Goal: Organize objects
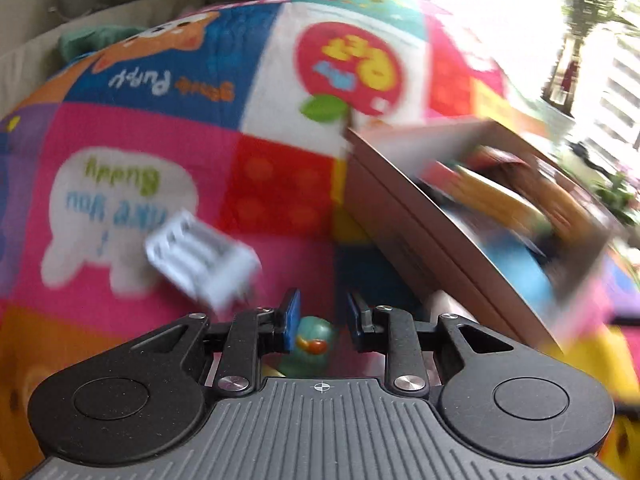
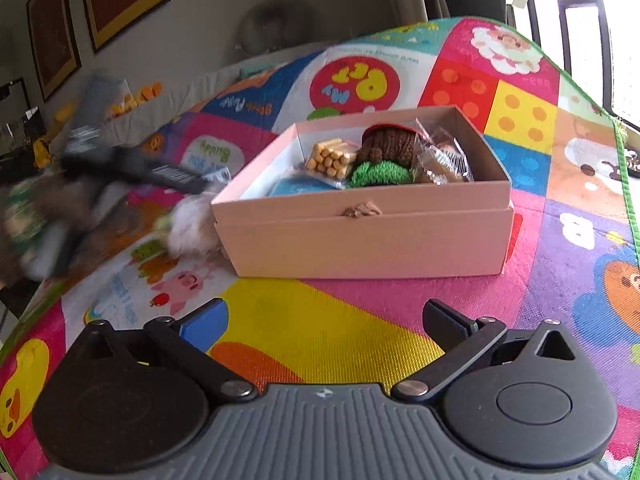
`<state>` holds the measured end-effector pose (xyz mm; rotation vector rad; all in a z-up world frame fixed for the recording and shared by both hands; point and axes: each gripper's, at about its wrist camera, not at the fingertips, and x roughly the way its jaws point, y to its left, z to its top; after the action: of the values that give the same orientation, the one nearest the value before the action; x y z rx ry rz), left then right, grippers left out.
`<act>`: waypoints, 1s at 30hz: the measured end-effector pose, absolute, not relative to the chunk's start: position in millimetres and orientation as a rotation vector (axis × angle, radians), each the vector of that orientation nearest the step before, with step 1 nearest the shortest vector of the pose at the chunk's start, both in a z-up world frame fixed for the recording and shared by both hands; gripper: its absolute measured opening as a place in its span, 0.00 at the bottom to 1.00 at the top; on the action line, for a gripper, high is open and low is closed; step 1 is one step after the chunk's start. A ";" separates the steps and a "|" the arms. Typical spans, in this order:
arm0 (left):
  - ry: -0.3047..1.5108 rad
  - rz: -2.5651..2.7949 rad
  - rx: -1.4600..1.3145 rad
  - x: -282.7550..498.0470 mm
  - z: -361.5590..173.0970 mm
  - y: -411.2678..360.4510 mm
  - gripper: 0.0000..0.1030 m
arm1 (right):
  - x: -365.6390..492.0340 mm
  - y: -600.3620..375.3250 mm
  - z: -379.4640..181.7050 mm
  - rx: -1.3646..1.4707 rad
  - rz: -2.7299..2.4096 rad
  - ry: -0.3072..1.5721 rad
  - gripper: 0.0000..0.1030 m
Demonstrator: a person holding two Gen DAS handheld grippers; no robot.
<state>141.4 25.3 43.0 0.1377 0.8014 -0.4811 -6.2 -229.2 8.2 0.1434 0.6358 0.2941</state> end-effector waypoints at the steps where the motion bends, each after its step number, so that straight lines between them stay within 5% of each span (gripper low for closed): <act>1: 0.801 -0.501 0.136 127.1 42.6 28.7 0.27 | -3.7 -228.3 7.4 0.141 0.294 0.652 1.00; 23: 0.636 -0.245 -0.305 -0.2 49.1 170.1 0.28 | 73.0 -171.2 17.2 0.067 0.269 0.832 1.00; 30: 0.514 -0.125 -0.429 15.9 41.8 208.1 0.28 | 49.2 -110.8 98.4 -0.170 0.463 0.626 0.97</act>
<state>15.9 208.1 41.8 -0.4289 0.5145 -0.1248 49.2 -110.8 98.4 -0.1700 0.6260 0.4631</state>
